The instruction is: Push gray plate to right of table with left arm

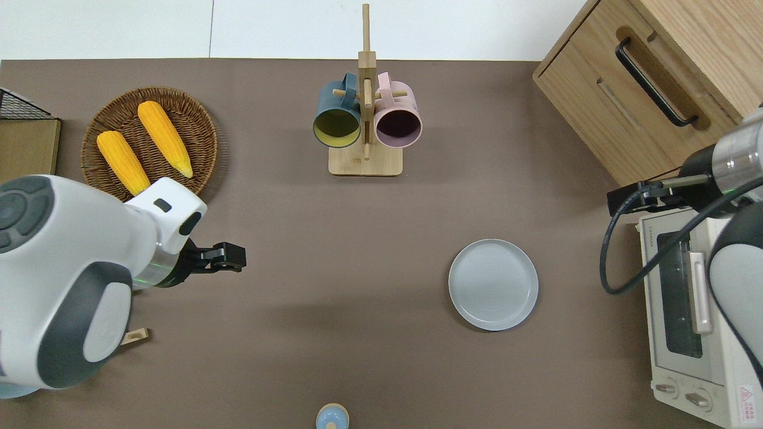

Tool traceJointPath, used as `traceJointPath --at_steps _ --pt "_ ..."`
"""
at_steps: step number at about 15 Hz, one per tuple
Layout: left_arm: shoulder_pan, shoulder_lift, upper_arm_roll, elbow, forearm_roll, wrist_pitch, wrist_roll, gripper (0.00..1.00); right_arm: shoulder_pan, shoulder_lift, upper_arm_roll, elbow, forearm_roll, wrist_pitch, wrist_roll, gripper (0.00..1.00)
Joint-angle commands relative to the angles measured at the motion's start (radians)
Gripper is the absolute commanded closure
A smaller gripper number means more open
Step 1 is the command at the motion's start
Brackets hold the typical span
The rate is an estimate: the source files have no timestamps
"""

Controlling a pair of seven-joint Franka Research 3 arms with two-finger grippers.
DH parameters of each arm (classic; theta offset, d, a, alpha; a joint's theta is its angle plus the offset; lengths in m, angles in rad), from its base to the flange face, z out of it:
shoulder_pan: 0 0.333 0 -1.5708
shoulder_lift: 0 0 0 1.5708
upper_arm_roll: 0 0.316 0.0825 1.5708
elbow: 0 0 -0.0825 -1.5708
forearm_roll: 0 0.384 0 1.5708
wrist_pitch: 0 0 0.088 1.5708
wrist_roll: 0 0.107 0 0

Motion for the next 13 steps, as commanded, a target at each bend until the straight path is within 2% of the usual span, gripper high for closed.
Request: traceJointPath --at_steps 1,5,13 --pt "0.004 -0.005 0.055 0.04 0.042 -0.04 0.088 0.01 -0.001 -0.006 0.0 0.001 0.007 -0.01 0.005 0.017" --pt "0.005 -0.01 0.079 0.092 0.045 -0.04 0.084 0.01 -0.001 -0.006 0.0 0.001 0.007 -0.01 0.005 0.017" --pt "0.002 -0.012 0.066 0.097 0.049 -0.04 0.088 0.01 -0.001 -0.006 0.0 0.001 0.007 -0.01 0.003 0.017"
